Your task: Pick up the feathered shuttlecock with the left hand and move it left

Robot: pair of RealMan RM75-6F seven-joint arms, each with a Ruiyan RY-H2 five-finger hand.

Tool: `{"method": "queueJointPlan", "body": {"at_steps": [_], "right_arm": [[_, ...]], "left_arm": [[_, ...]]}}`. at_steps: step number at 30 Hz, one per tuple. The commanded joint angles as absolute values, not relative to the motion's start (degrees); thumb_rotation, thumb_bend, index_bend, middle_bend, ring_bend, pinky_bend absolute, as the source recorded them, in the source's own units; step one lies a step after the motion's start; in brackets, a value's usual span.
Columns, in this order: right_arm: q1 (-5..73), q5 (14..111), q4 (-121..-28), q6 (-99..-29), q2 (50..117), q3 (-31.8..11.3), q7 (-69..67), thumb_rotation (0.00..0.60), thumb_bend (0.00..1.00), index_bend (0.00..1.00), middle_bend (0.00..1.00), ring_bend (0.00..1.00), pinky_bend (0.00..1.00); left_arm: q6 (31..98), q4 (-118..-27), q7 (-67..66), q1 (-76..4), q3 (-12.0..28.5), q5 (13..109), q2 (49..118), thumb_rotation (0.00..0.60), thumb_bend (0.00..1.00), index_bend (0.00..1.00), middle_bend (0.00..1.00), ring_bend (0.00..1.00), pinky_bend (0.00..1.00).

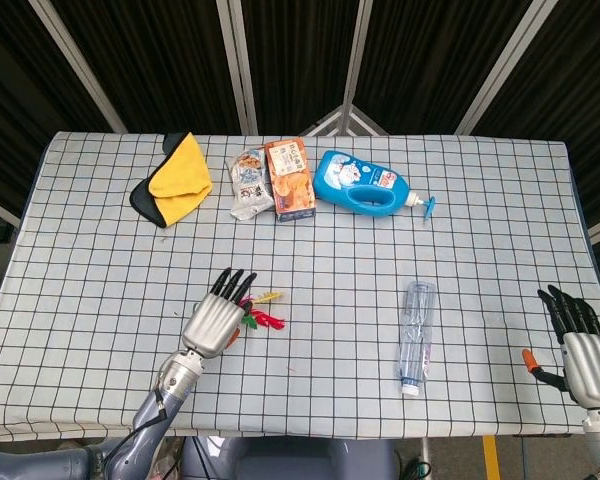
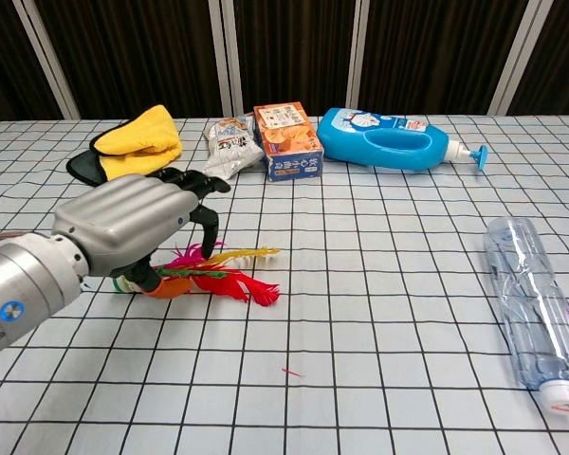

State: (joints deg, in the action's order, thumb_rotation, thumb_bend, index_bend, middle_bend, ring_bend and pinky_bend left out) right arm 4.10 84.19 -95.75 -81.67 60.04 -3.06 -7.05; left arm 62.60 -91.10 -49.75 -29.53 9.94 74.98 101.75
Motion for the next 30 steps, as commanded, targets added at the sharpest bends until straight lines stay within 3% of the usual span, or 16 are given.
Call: {"method": "queueJointPlan", "body": {"at_steps": [1, 18, 30], "right_arm": [[4.11, 84.2, -95.73, -81.64, 60.0, -3.07, -7.26, 0.6, 0.39, 0.0, 0.0, 0.0, 0.0], [4.06, 84.5, -95.84, -81.75, 59.86, -3.0, -7.56, 0.6, 0.39, 0.0, 0.0, 0.0, 0.0], [4.01, 84.18, -95.73, -81.75, 59.83, -3.11, -7.44, 0.6, 0.39, 0.0, 0.0, 0.0, 0.0]], "left_arm": [[62.9, -89.78, -50.31, -30.41, 10.14, 74.18, 103.41, 0.6, 0.42, 0.48, 0.05, 0.0, 0.0], [65.72, -86.32, -48.88, -31.38, 8.88, 73.47, 106.15, 0.6, 0.56, 0.57, 0.12, 0.0, 0.0], [69.5, -93.17, -44.83, -30.76, 9.97, 76.14, 100.4, 0.6, 0.57, 0.58, 0.12, 0.0, 0.0]]}}
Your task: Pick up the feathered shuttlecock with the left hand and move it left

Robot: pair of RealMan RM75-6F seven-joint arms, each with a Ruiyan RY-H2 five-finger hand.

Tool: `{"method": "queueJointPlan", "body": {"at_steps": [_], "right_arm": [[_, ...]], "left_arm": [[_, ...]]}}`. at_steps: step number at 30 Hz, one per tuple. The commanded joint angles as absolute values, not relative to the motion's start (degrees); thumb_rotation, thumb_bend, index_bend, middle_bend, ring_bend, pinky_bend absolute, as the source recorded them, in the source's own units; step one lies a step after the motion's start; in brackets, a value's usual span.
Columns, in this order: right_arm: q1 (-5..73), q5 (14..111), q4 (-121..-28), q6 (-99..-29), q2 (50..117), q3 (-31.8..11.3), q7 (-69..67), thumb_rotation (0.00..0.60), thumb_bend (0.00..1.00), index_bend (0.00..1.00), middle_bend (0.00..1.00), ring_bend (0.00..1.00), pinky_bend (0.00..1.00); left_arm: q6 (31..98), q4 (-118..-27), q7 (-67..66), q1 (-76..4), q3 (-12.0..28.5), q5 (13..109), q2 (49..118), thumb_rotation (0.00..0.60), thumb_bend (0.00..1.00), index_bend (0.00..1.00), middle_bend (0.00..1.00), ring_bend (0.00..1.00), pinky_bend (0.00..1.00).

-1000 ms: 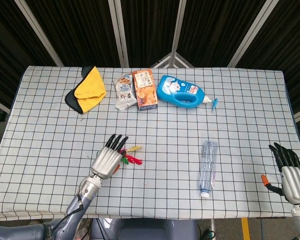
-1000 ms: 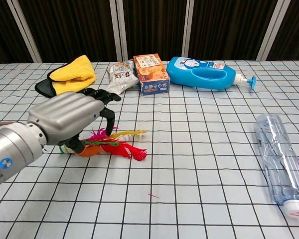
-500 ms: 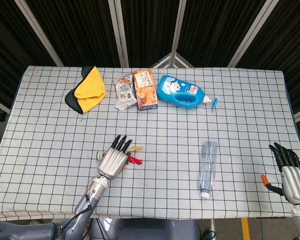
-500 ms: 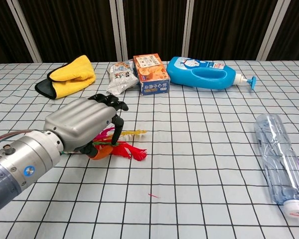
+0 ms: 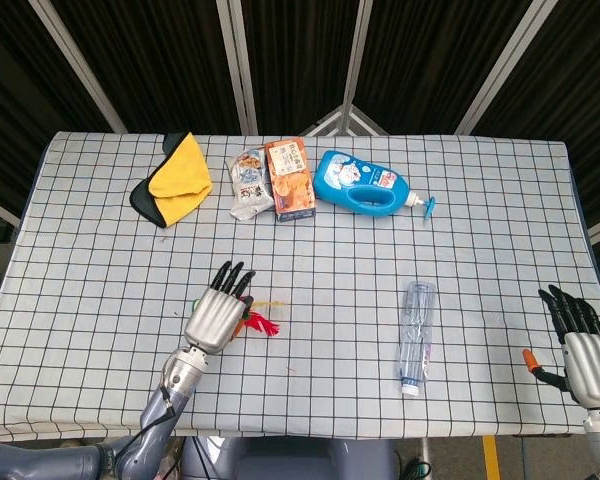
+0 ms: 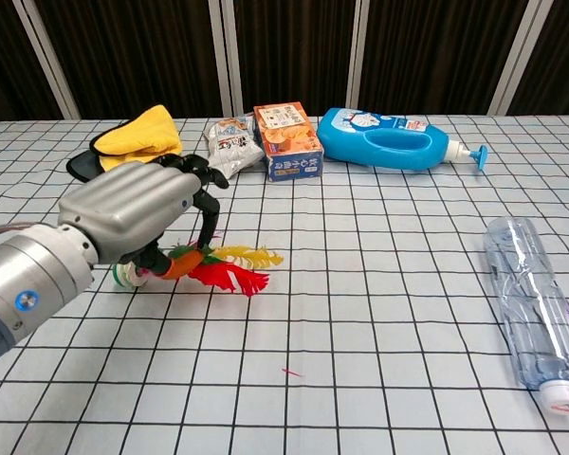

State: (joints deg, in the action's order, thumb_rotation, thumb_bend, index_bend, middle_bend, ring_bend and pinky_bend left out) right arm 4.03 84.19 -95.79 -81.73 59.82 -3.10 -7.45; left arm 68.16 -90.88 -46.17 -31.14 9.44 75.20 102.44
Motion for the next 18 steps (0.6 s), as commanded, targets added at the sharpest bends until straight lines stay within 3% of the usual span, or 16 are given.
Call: {"method": "queueJointPlan", "body": {"at_steps": [1, 10, 18], "right_arm": [[3.99, 84.21, -95.75, -81.8, 59.84, -3.1, -7.4, 0.6, 0.39, 0.0, 0.0, 0.0, 0.0], [3.95, 84.31, -95.91, -81.89, 59.88, -3.06, -6.97, 0.6, 0.39, 0.0, 0.0, 0.0, 0.0], [3.93, 84.64, -96.04, -82.0, 60.01, -2.89, -6.08, 0.6, 0.39, 0.0, 0.0, 0.0, 0.0]], "left_arm": [[69.79, -93.91, -44.44, -30.63, 10.01, 76.37, 99.71, 0.6, 0.57, 0.58, 0.12, 0.0, 0.0], [73.36, -101.78, -38.18, -27.91, 10.54, 77.98, 90.37, 0.6, 0.57, 0.58, 0.12, 0.0, 0.0], [74.76, -102.68, -32.76, -25.59, 10.32, 76.95, 84.62, 0.6, 0.57, 0.58, 0.12, 0.0, 0.0]]}}
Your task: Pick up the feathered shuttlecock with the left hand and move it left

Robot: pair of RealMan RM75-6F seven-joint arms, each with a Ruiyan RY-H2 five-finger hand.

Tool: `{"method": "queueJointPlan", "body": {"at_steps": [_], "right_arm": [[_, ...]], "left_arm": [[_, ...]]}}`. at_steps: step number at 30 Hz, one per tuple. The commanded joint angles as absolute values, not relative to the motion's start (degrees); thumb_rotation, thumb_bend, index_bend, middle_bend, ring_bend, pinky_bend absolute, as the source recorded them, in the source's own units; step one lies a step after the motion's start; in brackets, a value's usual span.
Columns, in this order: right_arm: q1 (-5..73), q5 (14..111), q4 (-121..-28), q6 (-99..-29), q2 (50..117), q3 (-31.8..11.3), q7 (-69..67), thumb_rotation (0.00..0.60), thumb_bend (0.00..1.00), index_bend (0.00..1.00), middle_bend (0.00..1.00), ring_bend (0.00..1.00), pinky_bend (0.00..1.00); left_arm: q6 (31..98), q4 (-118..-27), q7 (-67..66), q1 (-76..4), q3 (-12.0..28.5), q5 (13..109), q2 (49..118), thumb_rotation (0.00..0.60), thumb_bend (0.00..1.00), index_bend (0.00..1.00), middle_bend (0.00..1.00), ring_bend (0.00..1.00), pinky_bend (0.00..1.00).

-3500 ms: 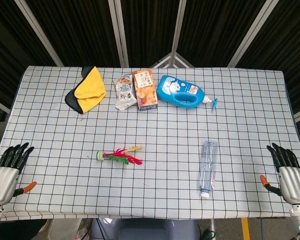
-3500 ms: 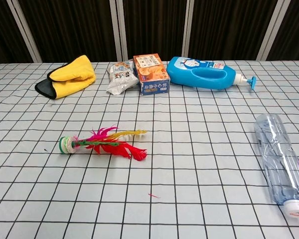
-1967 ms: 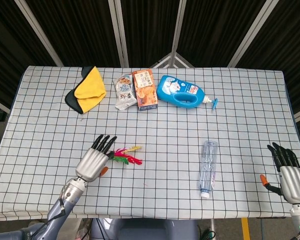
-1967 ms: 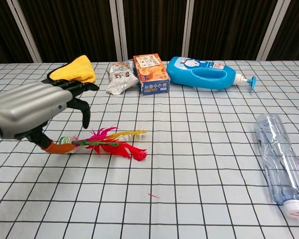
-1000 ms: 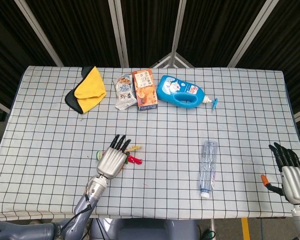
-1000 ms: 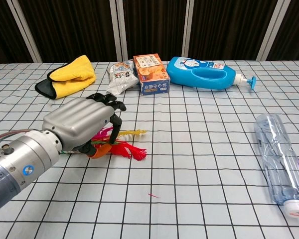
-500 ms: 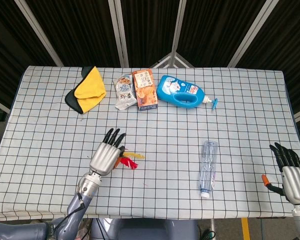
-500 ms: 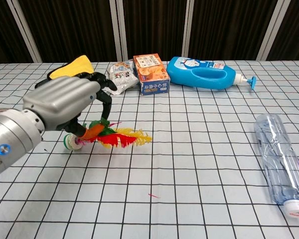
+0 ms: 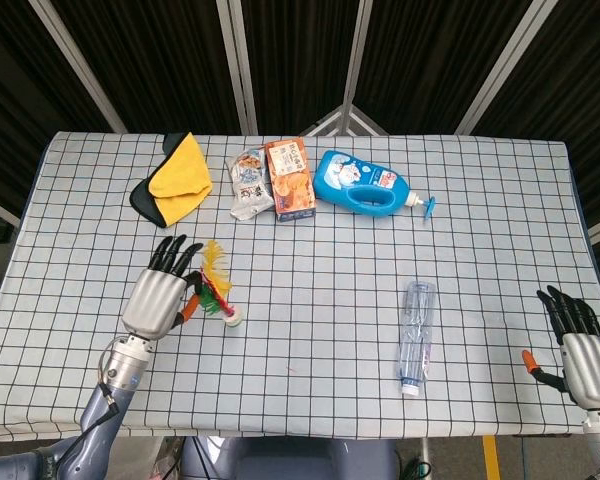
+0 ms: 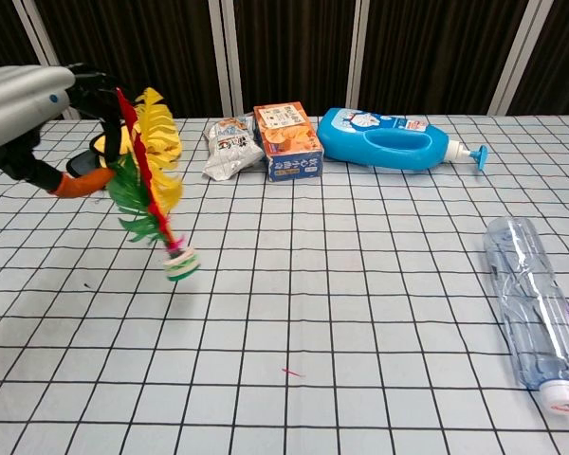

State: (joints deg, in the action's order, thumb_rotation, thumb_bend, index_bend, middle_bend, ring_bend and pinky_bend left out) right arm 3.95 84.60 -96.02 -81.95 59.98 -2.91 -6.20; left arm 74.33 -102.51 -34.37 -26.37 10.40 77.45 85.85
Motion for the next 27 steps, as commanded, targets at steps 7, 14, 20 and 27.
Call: {"method": "queueJointPlan", "body": {"at_steps": [7, 14, 20, 27], "right_arm": [[3.92, 84.46, -96.12, -81.89, 60.09, -2.86, -5.71, 0.6, 0.39, 0.0, 0.0, 0.0, 0.0], [3.94, 84.24, -96.04, -81.81, 60.04, -2.96, -5.73, 0.6, 0.39, 0.0, 0.0, 0.0, 0.0], [3.92, 84.3, -95.94, -81.85, 60.08, -2.94, -5.76, 0.6, 0.39, 0.0, 0.0, 0.0, 0.0], [3.9, 84.38, -95.98, -81.82, 60.08, -2.86, -5.7, 0.6, 0.39, 0.0, 0.0, 0.0, 0.0]], "left_arm": [[74.54, -101.26, -29.88, -25.01, 9.72, 76.35, 83.32, 0.6, 0.57, 0.58, 0.12, 0.0, 0.0], [74.41, -99.23, -28.4, -24.77, 9.04, 75.98, 83.73, 0.6, 0.57, 0.58, 0.12, 0.0, 0.0], [74.3, -98.09, -27.27, -24.61, 8.61, 75.63, 84.1, 0.6, 0.57, 0.58, 0.12, 0.0, 0.0], [74.09, -96.4, -25.97, -24.14, 7.66, 75.22, 84.63, 0.6, 0.57, 0.58, 0.13, 0.0, 0.0]]}}
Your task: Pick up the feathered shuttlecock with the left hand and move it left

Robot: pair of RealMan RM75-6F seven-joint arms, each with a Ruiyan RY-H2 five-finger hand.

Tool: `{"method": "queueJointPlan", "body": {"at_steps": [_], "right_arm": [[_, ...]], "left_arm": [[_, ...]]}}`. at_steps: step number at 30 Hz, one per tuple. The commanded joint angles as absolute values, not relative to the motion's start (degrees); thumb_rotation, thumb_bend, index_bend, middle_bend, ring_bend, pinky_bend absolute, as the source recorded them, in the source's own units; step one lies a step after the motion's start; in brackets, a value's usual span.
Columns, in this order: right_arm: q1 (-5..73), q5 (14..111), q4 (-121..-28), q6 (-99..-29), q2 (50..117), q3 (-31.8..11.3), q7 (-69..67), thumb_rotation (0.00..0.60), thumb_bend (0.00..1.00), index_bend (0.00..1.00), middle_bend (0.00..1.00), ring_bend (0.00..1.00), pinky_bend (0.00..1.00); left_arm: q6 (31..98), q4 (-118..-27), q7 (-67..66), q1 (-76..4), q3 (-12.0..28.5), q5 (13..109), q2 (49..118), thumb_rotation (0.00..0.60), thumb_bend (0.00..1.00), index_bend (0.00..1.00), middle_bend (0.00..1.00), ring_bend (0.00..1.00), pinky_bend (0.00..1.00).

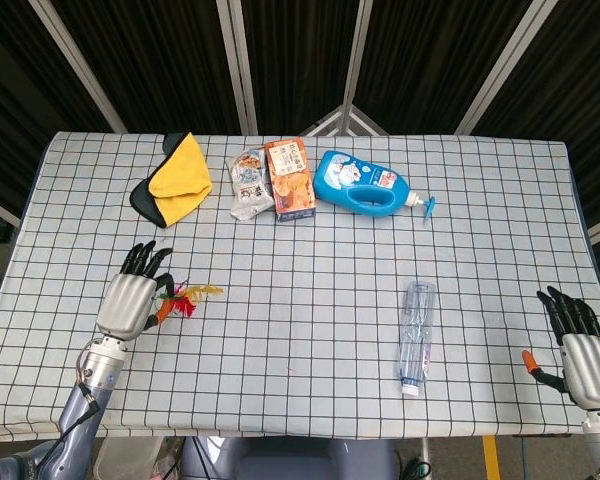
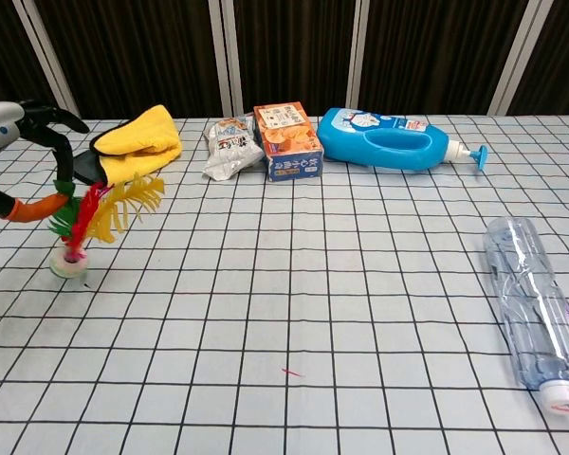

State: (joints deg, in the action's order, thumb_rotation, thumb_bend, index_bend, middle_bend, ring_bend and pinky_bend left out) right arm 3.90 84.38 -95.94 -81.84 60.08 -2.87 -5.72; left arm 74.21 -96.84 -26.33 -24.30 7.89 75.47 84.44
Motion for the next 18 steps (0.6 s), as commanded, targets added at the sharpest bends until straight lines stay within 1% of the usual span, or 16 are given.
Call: {"method": "queueJointPlan", "body": {"at_steps": [1, 8, 18], "right_arm": [[3.9, 84.37, -96.0, -81.82, 60.06, -2.86, -5.68, 0.6, 0.39, 0.0, 0.0, 0.0, 0.0], [3.9, 84.36, -96.02, -81.79, 60.07, -2.85, -5.51, 0.6, 0.39, 0.0, 0.0, 0.0, 0.0], [3.89, 84.36, -96.05, -81.82, 60.14, -2.86, -5.32, 0.6, 0.39, 0.0, 0.0, 0.0, 0.0]], "left_arm": [[74.06, -96.17, -25.81, -24.09, 7.59, 75.11, 84.7, 0.6, 0.57, 0.58, 0.13, 0.0, 0.0], [74.34, -95.35, -24.42, -23.79, 7.55, 75.02, 84.74, 0.6, 0.57, 0.58, 0.13, 0.0, 0.0], [75.14, -95.0, -21.14, -23.55, 7.27, 77.24, 84.22, 0.6, 0.57, 0.58, 0.14, 0.0, 0.0]]}}
